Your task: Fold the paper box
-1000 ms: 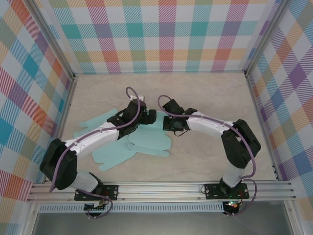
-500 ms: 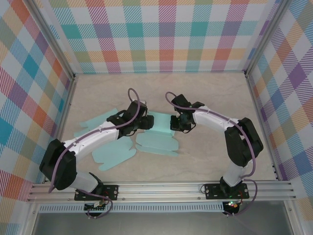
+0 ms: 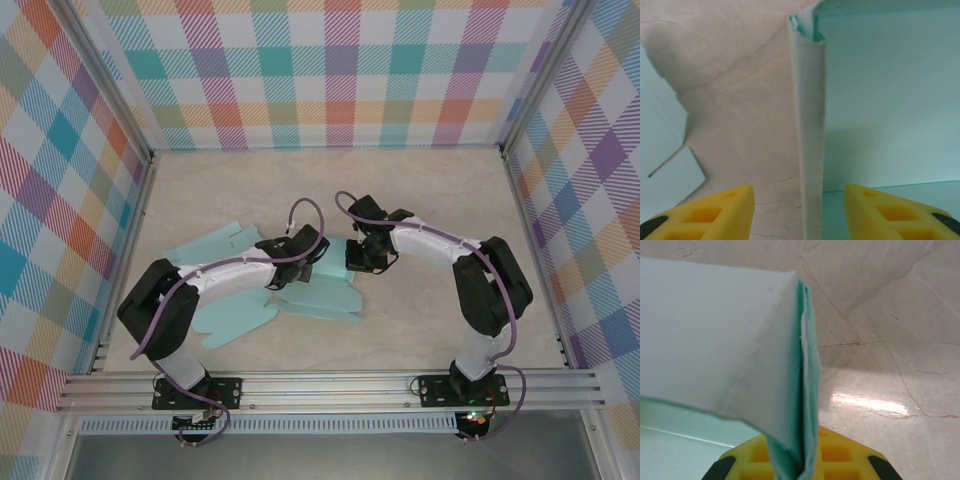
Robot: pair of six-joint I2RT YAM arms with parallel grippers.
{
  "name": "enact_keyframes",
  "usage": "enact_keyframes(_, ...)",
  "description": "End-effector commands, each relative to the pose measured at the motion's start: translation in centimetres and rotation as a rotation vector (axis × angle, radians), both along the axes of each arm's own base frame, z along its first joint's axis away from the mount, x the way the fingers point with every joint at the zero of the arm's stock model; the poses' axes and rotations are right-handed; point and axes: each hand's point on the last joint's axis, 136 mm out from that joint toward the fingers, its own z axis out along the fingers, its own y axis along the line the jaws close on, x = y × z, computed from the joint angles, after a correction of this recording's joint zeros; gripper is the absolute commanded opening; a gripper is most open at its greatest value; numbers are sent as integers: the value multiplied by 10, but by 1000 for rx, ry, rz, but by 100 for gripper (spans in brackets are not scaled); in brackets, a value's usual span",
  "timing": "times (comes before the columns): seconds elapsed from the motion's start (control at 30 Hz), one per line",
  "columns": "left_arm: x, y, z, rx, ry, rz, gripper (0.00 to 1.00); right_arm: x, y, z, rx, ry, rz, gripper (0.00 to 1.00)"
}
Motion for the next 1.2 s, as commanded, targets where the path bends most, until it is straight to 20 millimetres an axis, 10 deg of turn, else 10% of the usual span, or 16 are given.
enact_keyframes(0.0, 3, 8, 14, 113, -52, 11, 47, 3, 1, 2, -14, 1, 2, 0)
enact_keyframes(0.13, 5, 10, 7, 144, -49, 31, 28, 3, 2, 2, -14, 2, 3, 0)
enact_keyframes(0.73, 13, 5, -28, 198, -5, 60, 17, 1, 3, 2, 2, 6, 8, 0)
enact_keyframes(1.17, 23, 40, -30, 448, -59, 206, 0, 0, 2, 1, 2, 14, 0, 0)
